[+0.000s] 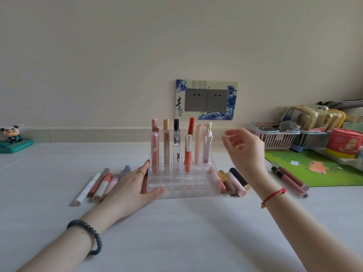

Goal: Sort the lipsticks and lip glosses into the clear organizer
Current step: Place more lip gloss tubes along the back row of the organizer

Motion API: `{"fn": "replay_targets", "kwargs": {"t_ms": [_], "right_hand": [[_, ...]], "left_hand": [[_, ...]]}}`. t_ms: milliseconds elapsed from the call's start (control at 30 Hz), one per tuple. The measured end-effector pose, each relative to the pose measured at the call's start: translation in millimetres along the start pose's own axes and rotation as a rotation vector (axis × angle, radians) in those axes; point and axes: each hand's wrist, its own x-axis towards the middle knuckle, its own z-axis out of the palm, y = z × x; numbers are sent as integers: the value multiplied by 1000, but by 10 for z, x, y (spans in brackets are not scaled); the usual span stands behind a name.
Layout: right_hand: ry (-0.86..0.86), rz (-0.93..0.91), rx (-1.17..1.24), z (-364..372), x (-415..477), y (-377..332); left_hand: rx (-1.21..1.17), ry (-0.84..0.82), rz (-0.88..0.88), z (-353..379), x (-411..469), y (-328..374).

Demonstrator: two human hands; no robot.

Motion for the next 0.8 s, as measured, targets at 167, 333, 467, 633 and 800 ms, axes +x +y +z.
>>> {"fn": "replay_targets", "kwargs": {"t_ms": [167,333,467,633,800], "right_hand": [[-137,43,-361,-438,-5,543],[-170,335,-551,-839,10,1040],[-253,510,-625,-958,11,1268],[-302,585,-654,-938,1,1343],[-322,632,-638,-948,2,1391]], "left_hand": [[8,23,-3,11,-1,-9],[17,8,-7,5,-7,0],[8,0,-5,1,-8,3],[9,2,-1,4,-5,6],[3,0,-1,3,-8,10]]}}
